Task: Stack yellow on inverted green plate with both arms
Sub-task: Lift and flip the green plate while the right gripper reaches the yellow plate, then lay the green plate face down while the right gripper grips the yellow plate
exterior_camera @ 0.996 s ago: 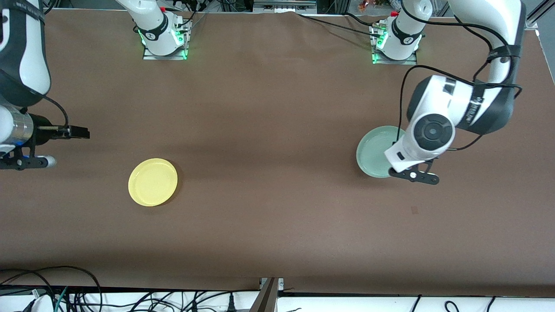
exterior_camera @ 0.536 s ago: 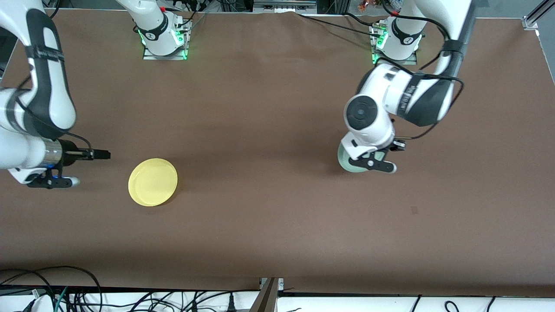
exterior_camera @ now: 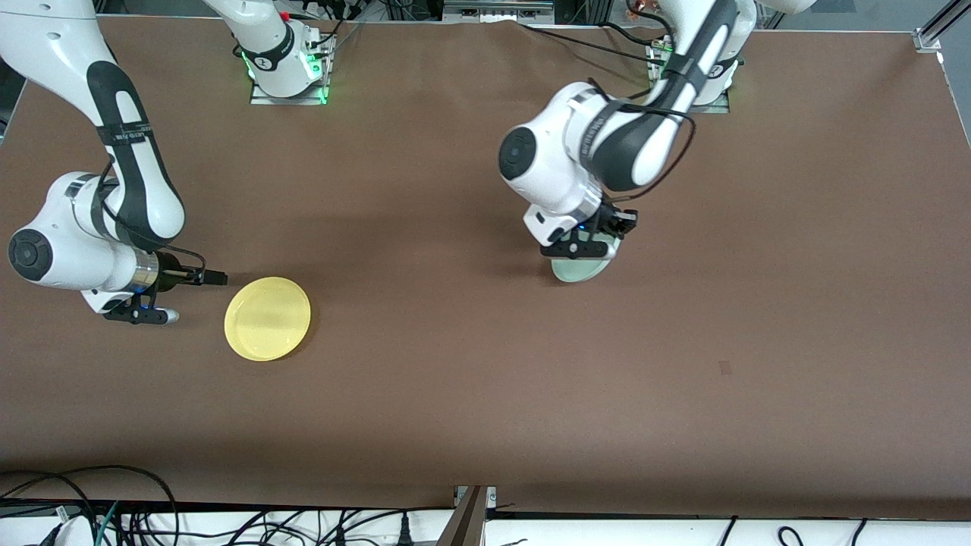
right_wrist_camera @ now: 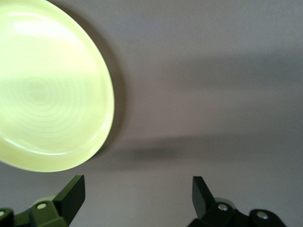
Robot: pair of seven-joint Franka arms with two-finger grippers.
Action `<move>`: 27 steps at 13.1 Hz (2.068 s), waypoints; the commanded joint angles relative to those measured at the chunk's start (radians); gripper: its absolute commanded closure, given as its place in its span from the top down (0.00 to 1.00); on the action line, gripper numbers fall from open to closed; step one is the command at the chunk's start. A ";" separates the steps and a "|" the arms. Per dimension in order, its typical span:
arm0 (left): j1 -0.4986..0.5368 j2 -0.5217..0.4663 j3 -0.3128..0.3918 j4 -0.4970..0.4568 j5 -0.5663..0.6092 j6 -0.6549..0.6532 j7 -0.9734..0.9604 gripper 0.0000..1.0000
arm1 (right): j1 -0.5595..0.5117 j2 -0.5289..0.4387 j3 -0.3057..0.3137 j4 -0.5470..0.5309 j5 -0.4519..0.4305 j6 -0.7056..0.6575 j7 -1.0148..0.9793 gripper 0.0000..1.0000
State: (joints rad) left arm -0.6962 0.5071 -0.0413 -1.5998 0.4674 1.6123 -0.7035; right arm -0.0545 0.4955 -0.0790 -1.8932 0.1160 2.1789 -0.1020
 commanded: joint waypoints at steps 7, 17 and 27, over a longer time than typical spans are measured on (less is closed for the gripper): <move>-0.169 0.212 0.024 0.260 0.057 -0.147 -0.218 0.00 | -0.019 0.076 0.008 -0.001 0.247 0.091 -0.185 1.00; -0.273 0.295 0.023 0.279 0.307 -0.144 -0.226 0.00 | -0.027 0.129 0.008 0.031 0.286 0.168 -0.284 0.54; -0.374 0.355 0.023 0.284 0.363 -0.144 -0.226 0.23 | -0.027 0.118 0.010 0.120 0.284 0.053 -0.289 0.00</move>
State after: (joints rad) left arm -1.0705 0.8088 -0.0188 -1.3546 0.8355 1.4311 -0.9273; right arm -0.0694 0.6107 -0.0762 -1.8207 0.3788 2.2956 -0.3646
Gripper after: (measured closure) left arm 0.767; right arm 0.978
